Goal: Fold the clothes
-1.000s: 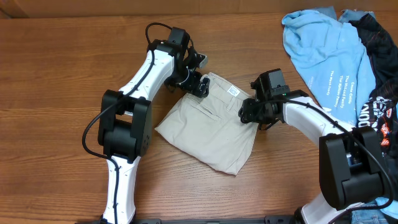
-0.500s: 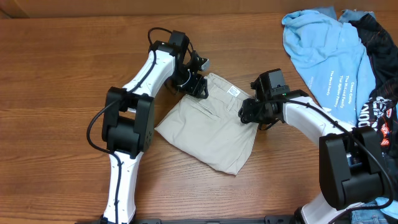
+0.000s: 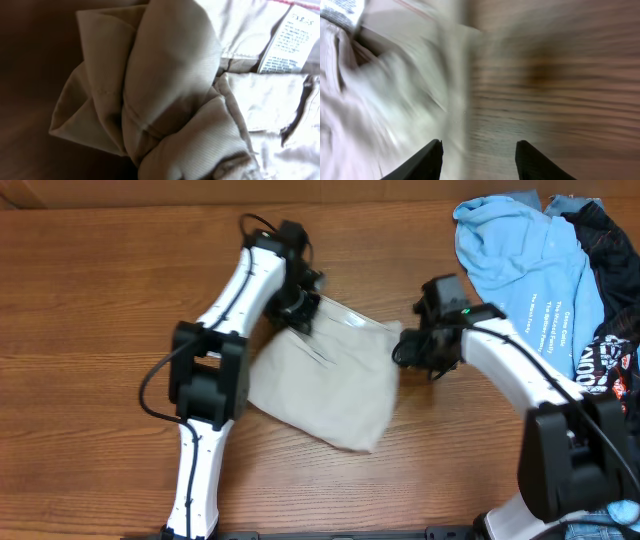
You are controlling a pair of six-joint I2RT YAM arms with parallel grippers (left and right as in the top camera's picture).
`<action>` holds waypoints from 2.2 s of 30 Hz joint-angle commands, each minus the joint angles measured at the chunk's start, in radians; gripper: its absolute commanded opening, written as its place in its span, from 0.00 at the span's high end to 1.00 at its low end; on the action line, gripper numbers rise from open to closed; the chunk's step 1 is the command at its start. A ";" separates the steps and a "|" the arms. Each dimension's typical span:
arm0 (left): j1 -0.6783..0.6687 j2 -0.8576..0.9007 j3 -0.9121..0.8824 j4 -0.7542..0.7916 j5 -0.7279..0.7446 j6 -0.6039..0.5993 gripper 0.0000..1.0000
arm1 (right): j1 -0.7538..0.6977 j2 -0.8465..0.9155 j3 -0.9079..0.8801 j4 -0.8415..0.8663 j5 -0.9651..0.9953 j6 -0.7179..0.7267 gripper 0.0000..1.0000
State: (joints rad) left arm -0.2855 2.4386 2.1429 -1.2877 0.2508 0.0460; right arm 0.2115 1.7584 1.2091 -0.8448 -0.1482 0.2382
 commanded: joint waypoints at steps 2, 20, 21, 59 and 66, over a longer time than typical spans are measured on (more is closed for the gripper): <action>0.159 -0.090 0.066 -0.021 -0.253 -0.088 0.96 | -0.019 -0.145 0.173 -0.095 0.118 0.000 0.49; 0.671 -0.131 0.065 0.075 -0.515 -0.056 0.96 | -0.050 -0.219 0.252 -0.227 0.210 0.001 0.45; 0.689 -0.130 0.065 0.101 -0.502 -0.056 0.96 | -0.050 -0.219 0.252 -0.229 0.210 0.001 0.45; 0.697 -0.190 0.171 0.557 -0.138 0.067 0.00 | -0.050 -0.219 0.252 -0.232 0.207 0.031 0.47; 0.523 -0.151 0.161 0.505 -0.049 0.058 0.67 | -0.050 -0.219 0.252 -0.238 0.206 0.031 0.47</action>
State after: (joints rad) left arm 0.3157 2.2814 2.2925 -0.7639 0.1242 0.0872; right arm 0.1650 1.5402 1.4528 -1.0821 0.0525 0.2619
